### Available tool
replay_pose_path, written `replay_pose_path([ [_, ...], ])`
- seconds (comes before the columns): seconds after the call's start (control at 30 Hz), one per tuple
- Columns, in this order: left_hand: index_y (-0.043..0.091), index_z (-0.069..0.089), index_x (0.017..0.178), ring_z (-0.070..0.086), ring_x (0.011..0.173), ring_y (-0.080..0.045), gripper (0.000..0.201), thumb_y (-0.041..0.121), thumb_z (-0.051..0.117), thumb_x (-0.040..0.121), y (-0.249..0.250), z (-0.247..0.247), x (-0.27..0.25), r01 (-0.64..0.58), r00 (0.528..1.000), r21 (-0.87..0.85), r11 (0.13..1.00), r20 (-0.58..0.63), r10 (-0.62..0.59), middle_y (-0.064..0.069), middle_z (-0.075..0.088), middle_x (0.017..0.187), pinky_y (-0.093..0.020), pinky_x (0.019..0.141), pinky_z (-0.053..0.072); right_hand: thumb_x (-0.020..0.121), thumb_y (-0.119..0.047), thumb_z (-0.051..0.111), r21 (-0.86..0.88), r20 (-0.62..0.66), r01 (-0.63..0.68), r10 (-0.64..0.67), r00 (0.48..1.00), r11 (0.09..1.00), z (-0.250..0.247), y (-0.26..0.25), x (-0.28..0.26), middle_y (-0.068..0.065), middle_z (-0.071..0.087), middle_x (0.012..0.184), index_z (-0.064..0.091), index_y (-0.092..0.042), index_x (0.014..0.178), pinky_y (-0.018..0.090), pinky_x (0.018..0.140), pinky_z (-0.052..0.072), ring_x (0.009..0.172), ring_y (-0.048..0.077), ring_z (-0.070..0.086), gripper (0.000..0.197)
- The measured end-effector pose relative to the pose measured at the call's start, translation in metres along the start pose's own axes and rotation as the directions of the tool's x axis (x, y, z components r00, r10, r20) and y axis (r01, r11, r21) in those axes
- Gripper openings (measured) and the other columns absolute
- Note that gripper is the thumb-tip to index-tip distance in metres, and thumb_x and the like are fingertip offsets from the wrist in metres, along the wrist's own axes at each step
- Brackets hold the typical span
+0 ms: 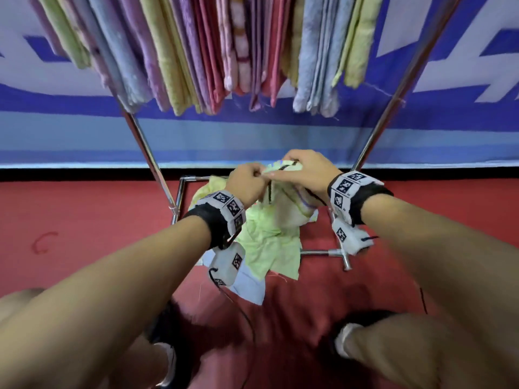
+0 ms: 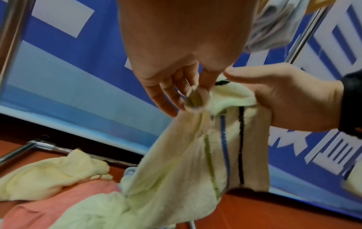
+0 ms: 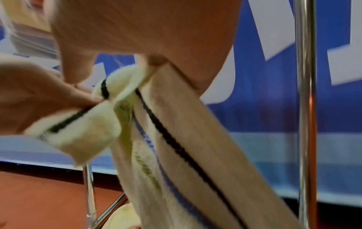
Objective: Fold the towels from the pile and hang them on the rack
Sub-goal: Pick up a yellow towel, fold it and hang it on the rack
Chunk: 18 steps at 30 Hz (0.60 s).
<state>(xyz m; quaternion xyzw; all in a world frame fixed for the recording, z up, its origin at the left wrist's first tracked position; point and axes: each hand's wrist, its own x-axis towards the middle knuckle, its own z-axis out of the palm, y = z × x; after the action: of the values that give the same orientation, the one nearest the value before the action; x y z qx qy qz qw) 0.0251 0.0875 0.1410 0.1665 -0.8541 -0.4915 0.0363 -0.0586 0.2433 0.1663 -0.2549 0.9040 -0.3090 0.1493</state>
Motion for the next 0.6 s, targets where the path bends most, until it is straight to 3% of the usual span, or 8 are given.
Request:
replay_pose_path([
  [0.1,0.023,0.048,0.06,0.055,0.074,-0.034,0.023,0.03,0.05,0.082,0.033,-0.012,-0.006,-0.063,0.996,-0.037,0.997,-0.071,0.061,0.002,0.049,0.065,-0.041,0.072,0.045,0.075,-0.038,0.087,-0.201,0.105,0.088,-0.068,0.992,0.976,-0.036,-0.015,-0.017,-0.003,0.066,0.094,0.063,-0.022,0.1,0.032,0.077,0.042,0.095,0.023,0.063,0.038],
  [0.17,0.023,0.053,0.066,0.054,0.083,-0.03,0.02,0.025,0.045,0.084,0.054,-0.022,-0.013,-0.14,0.988,-0.029,0.99,-0.069,0.137,0.003,0.052,0.071,-0.039,0.078,0.042,0.082,-0.018,0.075,-0.232,0.03,0.112,-0.108,0.994,0.966,-0.056,-0.026,-0.024,-0.002,0.065,0.079,0.067,-0.021,0.087,0.03,0.071,0.04,0.088,0.025,0.064,0.01],
  [0.2,0.015,0.061,0.073,0.055,0.087,-0.028,0.022,0.023,0.043,0.083,0.064,-0.028,-0.016,-0.151,0.986,-0.052,0.987,-0.075,0.147,-0.004,0.06,0.076,-0.037,0.079,0.042,0.084,-0.014,0.07,-0.186,-0.041,0.101,-0.11,0.993,0.977,-0.066,-0.031,-0.025,-0.005,0.062,0.071,0.065,-0.025,0.076,0.028,0.069,0.038,0.082,0.021,0.062,0.014],
  [0.3,0.004,0.065,0.089,0.058,0.089,-0.029,0.028,0.022,0.043,0.089,0.083,-0.048,-0.02,-0.199,0.953,0.005,0.98,-0.234,0.195,-0.017,0.065,0.086,-0.04,0.081,0.043,0.089,-0.019,0.068,-0.012,-0.251,0.093,-0.093,0.964,0.996,-0.091,-0.05,-0.032,-0.006,0.048,0.056,0.053,-0.024,0.056,0.031,0.066,0.034,0.07,0.017,0.049,0.036],
  [0.37,0.014,0.058,0.083,0.051,0.078,-0.021,0.028,0.038,0.046,0.089,0.09,-0.059,-0.026,-0.235,0.947,-0.095,0.967,-0.248,0.206,-0.011,0.055,0.076,-0.037,0.073,0.04,0.091,-0.025,0.066,0.044,-0.308,0.062,-0.045,0.95,0.997,-0.092,-0.057,-0.041,0.0,0.042,0.057,0.047,-0.021,0.052,0.036,0.066,0.035,0.071,0.022,0.046,0.044],
  [0.47,0.014,0.055,0.071,0.042,0.06,-0.016,0.053,0.063,0.074,0.074,0.088,-0.067,-0.034,-0.188,0.972,-0.241,0.952,-0.181,0.146,-0.008,0.043,0.065,-0.034,0.059,0.032,0.085,-0.045,0.059,0.075,-0.334,-0.03,0.053,0.941,0.997,-0.069,-0.055,-0.058,0.006,0.052,0.066,0.057,-0.023,0.056,0.043,0.074,0.047,0.079,0.027,0.054,0.036],
  [0.53,0.01,0.05,0.063,0.05,0.056,-0.018,0.073,0.077,0.078,0.058,0.081,-0.064,-0.044,-0.145,0.984,0.1,0.984,-0.087,0.154,-0.003,0.052,0.06,-0.033,0.055,0.036,0.083,-0.043,0.057,0.0,-0.355,-0.041,0.038,0.934,0.999,-0.054,-0.062,-0.067,0.01,0.061,0.073,0.061,-0.022,0.065,0.044,0.076,0.051,0.085,0.033,0.058,0.027],
  [0.6,0.013,0.045,0.063,0.053,0.063,-0.019,0.074,0.083,0.071,0.061,0.07,-0.057,-0.052,-0.134,0.976,0.503,0.854,-0.084,0.203,0.002,0.053,0.067,-0.033,0.054,0.036,0.087,-0.037,0.058,-0.09,-0.341,-0.001,-0.03,0.94,0.996,-0.046,-0.076,-0.068,0.009,0.061,0.072,0.057,-0.013,0.068,0.043,0.075,0.051,0.085,0.037,0.055,0.03],
])
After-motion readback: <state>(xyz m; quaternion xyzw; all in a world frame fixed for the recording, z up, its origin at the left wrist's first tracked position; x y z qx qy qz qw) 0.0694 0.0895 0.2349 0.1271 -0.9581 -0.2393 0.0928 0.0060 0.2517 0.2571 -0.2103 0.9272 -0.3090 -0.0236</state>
